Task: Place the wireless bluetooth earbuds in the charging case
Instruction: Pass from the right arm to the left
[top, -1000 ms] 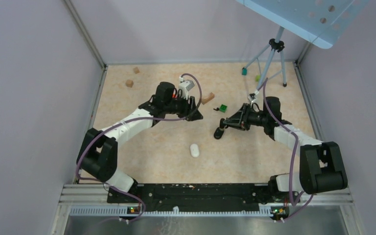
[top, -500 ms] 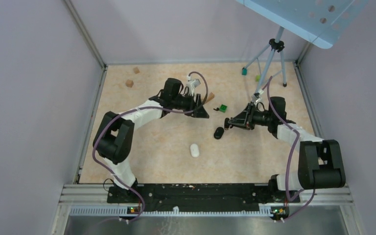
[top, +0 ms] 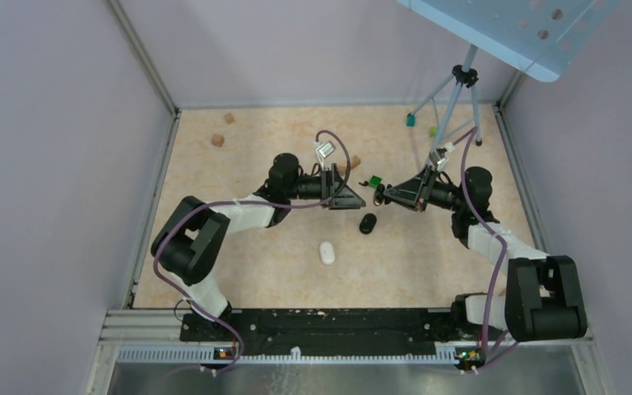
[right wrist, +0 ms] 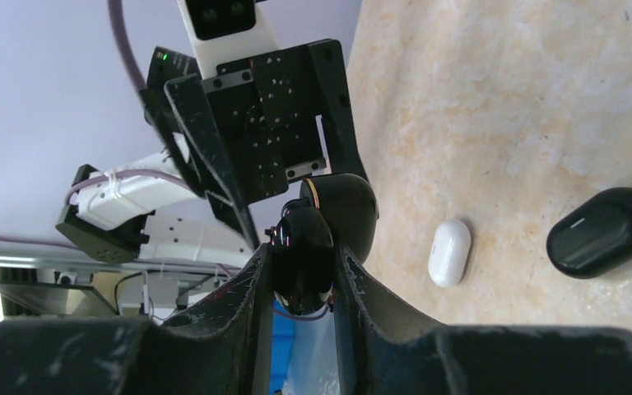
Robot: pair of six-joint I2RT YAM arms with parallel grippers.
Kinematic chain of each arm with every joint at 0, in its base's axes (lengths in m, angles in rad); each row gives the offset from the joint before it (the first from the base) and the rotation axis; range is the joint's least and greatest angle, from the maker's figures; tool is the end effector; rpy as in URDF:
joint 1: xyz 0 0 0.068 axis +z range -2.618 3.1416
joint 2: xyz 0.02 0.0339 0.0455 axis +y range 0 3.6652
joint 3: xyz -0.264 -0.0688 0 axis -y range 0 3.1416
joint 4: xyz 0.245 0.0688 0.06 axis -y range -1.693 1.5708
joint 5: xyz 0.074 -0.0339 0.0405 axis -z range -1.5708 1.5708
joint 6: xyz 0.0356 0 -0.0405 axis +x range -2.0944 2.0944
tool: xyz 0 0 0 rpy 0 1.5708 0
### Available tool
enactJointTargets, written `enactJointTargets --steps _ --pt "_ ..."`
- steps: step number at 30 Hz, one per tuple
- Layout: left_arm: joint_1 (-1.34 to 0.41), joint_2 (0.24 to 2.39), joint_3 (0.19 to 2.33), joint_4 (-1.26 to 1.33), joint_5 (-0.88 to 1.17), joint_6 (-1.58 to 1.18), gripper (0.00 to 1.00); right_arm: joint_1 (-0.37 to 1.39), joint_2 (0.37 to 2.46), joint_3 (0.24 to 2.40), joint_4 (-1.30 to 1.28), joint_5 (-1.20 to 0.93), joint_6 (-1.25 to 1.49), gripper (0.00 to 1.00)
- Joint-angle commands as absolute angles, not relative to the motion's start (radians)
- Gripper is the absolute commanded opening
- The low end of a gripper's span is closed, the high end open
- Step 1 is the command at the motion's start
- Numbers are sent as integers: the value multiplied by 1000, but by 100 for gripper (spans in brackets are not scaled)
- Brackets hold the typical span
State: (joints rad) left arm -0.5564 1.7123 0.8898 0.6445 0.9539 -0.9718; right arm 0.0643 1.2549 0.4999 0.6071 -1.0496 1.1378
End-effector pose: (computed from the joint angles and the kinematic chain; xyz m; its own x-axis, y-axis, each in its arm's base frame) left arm 0.2912 -0.2153 0.2194 -0.9001 -0.0028 -0.4356 0.4324 0.1152 -0.8943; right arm 0.2458 0.0468 0.2267 -0.8677 0.3970 -0.2990 -0.2391 0.1940 0.9514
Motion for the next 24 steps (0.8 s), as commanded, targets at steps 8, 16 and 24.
enactJointTargets --steps 8,16,24 --pt "-626 1767 876 1077 930 -1255 73 91 1232 486 771 -1061 1232 0" --pt "-638 1805 917 1036 916 -1233 66 95 1237 483 785 -1072 1240 0" --pt "-644 1837 960 1033 910 -1239 64 100 1250 482 810 -1084 1254 0"
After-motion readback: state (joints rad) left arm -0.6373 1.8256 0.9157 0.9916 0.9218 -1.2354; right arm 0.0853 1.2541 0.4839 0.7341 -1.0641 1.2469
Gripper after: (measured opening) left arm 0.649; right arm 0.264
